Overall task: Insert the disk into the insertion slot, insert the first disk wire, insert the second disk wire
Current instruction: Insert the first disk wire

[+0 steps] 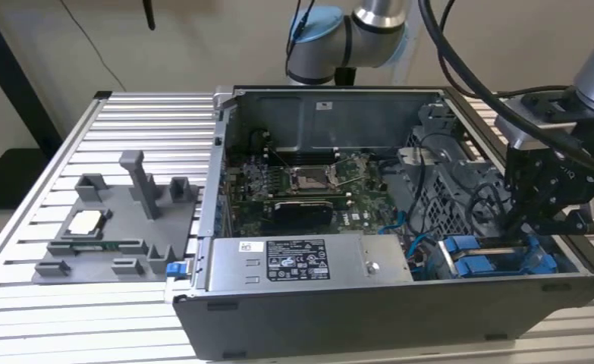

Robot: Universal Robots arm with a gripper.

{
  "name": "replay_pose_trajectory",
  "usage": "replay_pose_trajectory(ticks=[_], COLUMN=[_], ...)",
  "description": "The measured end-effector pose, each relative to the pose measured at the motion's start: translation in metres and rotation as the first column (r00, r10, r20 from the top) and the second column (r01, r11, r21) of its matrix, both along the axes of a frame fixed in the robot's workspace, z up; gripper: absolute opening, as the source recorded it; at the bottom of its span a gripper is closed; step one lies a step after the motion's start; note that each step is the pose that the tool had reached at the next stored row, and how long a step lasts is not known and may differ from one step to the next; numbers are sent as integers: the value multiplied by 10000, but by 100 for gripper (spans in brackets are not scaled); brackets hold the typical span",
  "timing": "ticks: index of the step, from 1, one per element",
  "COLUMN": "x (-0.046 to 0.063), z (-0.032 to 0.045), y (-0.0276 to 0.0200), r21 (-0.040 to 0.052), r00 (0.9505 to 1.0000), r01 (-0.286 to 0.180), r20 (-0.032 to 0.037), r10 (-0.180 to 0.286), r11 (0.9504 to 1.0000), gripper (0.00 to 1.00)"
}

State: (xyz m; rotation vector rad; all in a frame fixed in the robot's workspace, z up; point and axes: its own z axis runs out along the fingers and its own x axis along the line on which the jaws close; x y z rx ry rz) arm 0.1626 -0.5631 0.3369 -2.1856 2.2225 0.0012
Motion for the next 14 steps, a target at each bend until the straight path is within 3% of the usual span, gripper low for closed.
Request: replay_pose_trajectory(ticks=[5, 6, 10, 14], x=[0, 0, 0, -1], z=[-32, -34, -37, -8], y=[0, -1, -2, -2], r21=[4, 2, 1, 6], r00=[10000, 10000, 10000, 10000], r01=[7, 8, 8, 8], r20=[0, 0, -4, -78], r10=[-7, -8, -8, -8], r11=[10000, 10000, 10000, 10000], gripper=[20, 27, 27, 27])
